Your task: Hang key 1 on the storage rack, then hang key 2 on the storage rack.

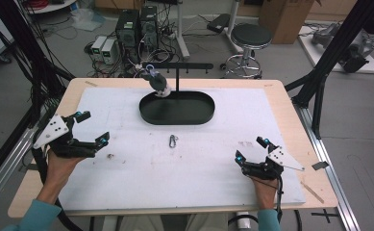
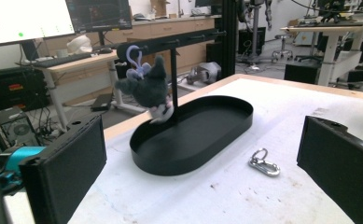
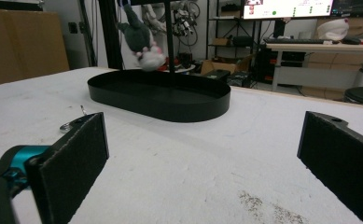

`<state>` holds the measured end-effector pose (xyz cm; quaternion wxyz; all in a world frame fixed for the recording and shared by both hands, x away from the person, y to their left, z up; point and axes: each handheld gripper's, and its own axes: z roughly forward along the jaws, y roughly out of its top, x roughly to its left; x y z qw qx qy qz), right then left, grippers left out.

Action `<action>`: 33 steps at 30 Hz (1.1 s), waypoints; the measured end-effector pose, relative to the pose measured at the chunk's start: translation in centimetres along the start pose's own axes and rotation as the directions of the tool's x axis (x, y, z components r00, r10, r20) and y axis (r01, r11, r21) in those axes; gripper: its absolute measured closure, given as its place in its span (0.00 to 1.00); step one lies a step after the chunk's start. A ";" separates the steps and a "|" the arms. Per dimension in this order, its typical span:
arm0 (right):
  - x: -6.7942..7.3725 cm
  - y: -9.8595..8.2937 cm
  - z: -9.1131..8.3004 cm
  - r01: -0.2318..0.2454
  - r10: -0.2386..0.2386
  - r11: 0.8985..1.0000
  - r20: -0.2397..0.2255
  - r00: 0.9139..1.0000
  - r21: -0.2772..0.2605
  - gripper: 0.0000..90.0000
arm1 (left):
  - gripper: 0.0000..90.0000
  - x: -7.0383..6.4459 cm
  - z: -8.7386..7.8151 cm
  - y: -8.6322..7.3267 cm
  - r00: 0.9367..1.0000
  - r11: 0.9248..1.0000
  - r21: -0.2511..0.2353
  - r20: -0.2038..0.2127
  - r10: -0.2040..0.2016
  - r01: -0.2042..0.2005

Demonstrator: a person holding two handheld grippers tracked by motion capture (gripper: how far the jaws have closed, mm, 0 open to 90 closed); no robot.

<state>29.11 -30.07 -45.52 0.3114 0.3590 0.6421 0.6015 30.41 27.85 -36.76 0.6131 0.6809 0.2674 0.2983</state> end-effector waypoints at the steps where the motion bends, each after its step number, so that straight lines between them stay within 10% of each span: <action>1: 0.0 0.0 0.0 0.001 -0.001 1.000 0.001 1.000 -0.002 0.01 | 0.02 -0.1 0.0 -0.2 1.000 1.000 0.003 -0.002 0.001 -0.001; 20: 0.0 0.0 0.0 0.003 -0.003 1.000 0.001 1.000 -0.001 0.01 | 0.02 0.3 0.2 -0.8 1.000 1.000 0.021 0.001 -0.014 0.014; 33: 0.0 0.0 0.0 -0.003 0.003 1.000 -0.002 1.000 0.001 0.01 | 0.02 0.1 2.8 0.7 0.993 0.994 0.100 0.114 0.025 -0.036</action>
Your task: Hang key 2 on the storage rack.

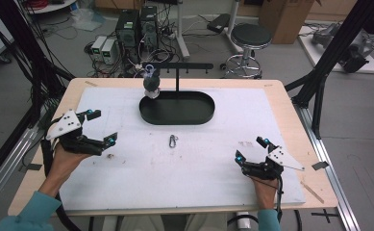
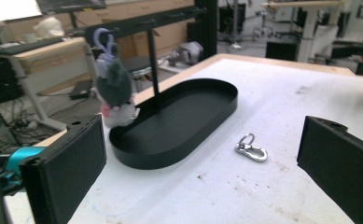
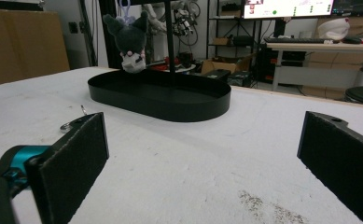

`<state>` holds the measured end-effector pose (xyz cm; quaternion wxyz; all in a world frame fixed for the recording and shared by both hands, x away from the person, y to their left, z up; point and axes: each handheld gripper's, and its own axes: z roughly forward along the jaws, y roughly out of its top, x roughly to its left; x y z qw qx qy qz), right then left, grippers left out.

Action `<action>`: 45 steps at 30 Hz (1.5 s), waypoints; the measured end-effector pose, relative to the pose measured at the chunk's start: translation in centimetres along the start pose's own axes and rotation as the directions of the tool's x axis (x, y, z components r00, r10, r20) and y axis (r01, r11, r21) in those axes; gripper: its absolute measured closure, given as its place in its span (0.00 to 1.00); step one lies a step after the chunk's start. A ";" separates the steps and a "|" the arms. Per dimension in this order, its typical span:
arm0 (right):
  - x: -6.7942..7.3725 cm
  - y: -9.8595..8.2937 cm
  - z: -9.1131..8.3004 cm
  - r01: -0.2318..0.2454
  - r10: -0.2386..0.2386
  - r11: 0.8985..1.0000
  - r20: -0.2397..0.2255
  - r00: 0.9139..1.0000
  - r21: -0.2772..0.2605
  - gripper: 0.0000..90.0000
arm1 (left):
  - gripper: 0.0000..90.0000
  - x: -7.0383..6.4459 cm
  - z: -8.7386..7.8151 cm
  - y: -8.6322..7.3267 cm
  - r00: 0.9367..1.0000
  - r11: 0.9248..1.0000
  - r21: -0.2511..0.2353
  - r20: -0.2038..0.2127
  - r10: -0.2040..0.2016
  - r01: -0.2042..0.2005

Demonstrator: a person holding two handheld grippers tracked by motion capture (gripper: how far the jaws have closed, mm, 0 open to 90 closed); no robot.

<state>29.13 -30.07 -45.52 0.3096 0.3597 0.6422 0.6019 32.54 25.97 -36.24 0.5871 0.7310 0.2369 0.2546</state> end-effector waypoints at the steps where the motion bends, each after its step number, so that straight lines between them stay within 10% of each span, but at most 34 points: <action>1: 0.0 0.0 0.0 -0.003 0.003 1.000 0.000 1.000 0.000 0.01 | 0.02 0.0 0.4 0.1 1.000 1.000 0.021 0.015 0.005 -0.005; 19: 0.0 0.0 0.0 -0.001 0.001 1.000 0.001 1.000 0.000 0.01 | 0.02 -0.1 6.8 3.1 0.979 0.975 0.198 0.193 0.057 -0.096; 33: 0.0 0.0 0.0 0.004 -0.004 1.000 0.000 1.000 -0.004 0.01 | 0.02 -0.6 11.7 4.5 0.953 0.918 0.339 0.284 0.108 -0.205; 38: 0.0 0.0 0.0 0.002 -0.002 1.000 0.001 1.000 -0.003 0.01 | 0.02 -0.7 13.0 4.7 0.946 0.908 0.359 0.306 0.104 -0.216; 45: 0.0 0.0 0.0 0.000 0.000 1.000 0.000 1.000 -0.002 0.01 | 0.02 -1.3 15.0 5.7 0.923 0.878 0.388 0.360 0.136 -0.281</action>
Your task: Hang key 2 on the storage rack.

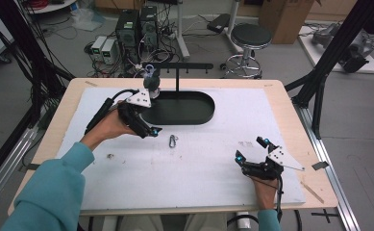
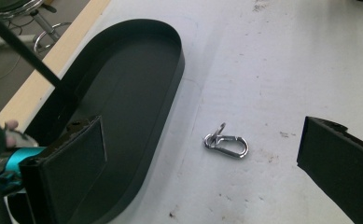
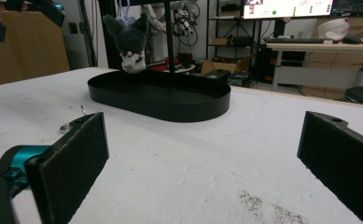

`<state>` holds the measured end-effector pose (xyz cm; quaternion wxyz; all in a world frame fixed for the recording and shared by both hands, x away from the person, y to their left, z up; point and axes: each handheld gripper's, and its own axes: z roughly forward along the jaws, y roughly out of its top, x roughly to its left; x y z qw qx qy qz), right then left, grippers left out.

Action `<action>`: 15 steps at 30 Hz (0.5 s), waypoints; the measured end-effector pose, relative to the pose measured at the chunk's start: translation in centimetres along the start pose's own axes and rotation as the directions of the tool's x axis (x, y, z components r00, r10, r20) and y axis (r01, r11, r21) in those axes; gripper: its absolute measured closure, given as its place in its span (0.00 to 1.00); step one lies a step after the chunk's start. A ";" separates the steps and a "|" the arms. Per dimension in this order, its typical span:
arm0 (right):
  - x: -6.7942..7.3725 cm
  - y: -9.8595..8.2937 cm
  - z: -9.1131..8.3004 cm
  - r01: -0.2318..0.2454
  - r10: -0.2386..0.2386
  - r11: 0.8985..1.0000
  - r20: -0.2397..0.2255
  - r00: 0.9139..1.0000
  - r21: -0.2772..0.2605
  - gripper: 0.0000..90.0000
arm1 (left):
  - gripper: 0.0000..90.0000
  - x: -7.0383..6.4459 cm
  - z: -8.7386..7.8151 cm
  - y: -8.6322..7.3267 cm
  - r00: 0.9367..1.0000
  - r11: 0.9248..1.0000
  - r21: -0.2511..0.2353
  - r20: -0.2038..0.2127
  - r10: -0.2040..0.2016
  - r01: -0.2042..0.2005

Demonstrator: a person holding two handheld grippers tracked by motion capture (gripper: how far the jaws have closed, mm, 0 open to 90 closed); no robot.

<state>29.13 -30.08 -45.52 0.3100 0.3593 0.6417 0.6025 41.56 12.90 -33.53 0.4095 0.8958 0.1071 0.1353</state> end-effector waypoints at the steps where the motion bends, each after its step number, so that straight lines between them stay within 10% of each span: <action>1: 0.0 0.0 0.0 0.004 -0.004 1.000 0.000 1.000 -0.002 0.01 | 0.02 0.1 0.2 0.2 1.000 1.000 0.013 0.009 0.007 -0.007; 15: 0.0 0.0 0.0 0.001 -0.001 1.000 0.001 1.000 -0.002 0.01 | 0.02 0.0 5.2 0.3 0.991 0.990 0.115 0.114 0.070 -0.083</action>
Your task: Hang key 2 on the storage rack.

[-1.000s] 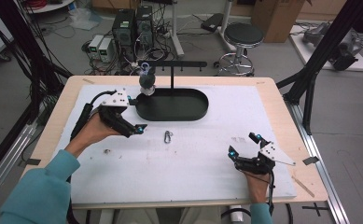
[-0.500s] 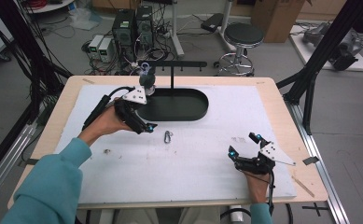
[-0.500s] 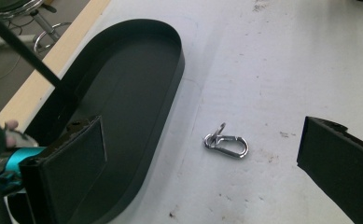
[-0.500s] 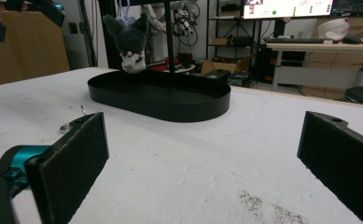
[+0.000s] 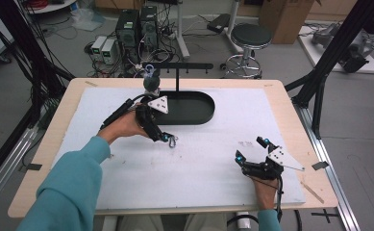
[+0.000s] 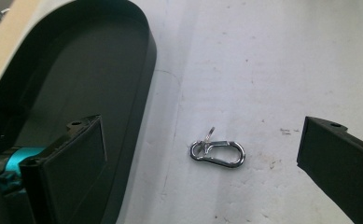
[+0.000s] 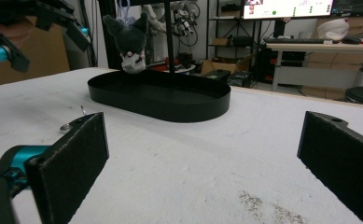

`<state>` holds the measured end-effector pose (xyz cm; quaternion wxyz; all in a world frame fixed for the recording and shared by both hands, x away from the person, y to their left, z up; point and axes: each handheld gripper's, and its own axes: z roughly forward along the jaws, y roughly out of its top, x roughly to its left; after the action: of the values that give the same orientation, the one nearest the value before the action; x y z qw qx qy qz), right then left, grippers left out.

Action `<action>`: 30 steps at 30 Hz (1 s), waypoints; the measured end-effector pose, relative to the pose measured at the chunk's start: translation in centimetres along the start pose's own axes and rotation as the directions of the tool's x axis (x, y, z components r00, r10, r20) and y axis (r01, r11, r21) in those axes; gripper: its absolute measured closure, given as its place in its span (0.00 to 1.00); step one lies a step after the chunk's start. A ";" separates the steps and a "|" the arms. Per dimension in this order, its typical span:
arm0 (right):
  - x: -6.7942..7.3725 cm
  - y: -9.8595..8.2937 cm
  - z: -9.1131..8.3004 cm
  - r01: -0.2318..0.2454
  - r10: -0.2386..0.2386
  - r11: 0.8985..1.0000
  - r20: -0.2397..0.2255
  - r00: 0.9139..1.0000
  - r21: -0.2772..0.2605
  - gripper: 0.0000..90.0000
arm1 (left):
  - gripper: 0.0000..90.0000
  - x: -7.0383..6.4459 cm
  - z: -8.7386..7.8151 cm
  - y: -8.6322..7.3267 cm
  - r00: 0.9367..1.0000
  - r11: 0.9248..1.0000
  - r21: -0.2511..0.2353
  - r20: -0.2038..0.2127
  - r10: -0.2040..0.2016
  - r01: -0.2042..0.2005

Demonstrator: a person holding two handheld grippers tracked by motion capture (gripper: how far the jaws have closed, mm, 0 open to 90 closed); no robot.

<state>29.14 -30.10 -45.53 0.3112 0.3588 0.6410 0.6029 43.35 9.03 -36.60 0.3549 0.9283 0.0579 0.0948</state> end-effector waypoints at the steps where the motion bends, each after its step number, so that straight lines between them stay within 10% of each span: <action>1: 0.0 0.0 0.0 0.000 0.000 1.000 0.000 1.000 0.000 0.01 | 0.03 0.0 0.3 0.0 1.000 1.000 0.001 0.005 -0.004 0.004; 14: -0.1 0.0 0.0 0.001 -0.001 1.000 -0.001 1.000 -0.003 0.01 | 0.03 0.0 3.2 -0.6 1.000 0.996 0.084 0.023 0.012 -0.014; 30: 0.0 0.0 -0.1 -0.011 0.011 1.000 -0.002 1.000 -0.006 0.01 | 0.40 0.0 4.3 -1.1 0.996 0.986 0.160 0.078 0.038 -0.050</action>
<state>29.06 -30.16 -45.54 0.3085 0.3609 0.6374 0.6069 44.23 7.06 -40.44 0.2782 0.9579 0.0316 0.0630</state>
